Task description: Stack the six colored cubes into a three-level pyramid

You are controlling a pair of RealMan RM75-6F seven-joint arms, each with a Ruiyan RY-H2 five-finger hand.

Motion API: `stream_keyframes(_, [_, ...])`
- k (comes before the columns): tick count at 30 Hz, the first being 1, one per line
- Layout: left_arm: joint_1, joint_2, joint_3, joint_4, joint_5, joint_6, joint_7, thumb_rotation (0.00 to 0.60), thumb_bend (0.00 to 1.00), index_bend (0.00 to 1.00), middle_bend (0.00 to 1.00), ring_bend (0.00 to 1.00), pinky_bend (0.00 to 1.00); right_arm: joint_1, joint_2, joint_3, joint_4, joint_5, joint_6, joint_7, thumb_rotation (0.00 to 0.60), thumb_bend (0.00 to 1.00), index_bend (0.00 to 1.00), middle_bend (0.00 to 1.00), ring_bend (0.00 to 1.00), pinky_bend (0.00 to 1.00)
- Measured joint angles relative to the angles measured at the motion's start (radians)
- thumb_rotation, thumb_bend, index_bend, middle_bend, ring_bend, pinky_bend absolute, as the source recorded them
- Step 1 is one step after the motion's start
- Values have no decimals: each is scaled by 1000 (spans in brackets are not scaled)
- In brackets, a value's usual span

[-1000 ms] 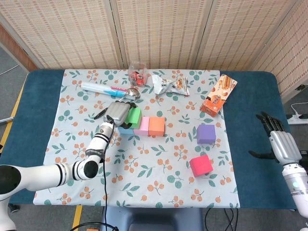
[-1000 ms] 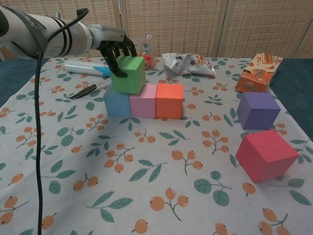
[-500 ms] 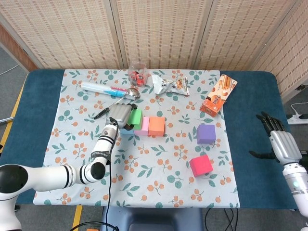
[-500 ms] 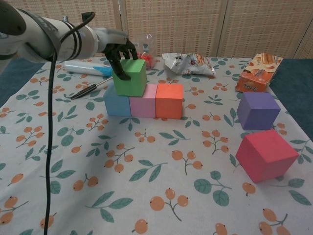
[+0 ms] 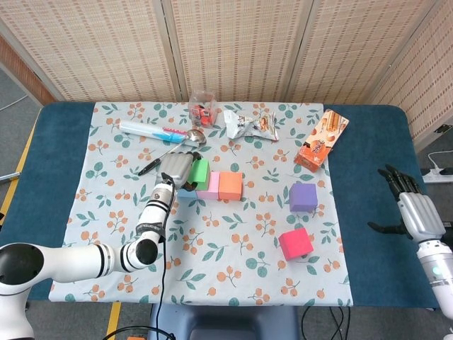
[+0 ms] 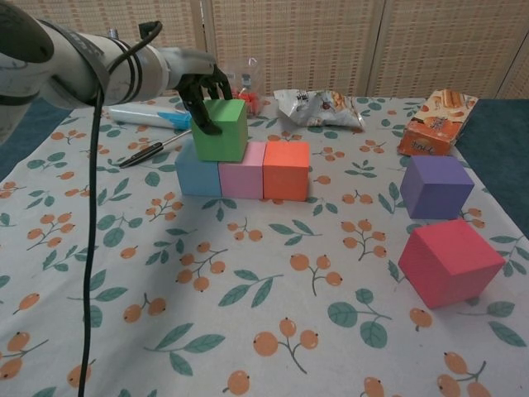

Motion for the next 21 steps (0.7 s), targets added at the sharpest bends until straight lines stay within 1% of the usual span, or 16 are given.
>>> stream_keyframes(21, [23, -9, -20, -2, 7, 11, 29, 600, 340, 302, 371, 363, 301, 5, -5, 1, 4, 2, -6, 0, 600, 18, 0, 39, 0, 73])
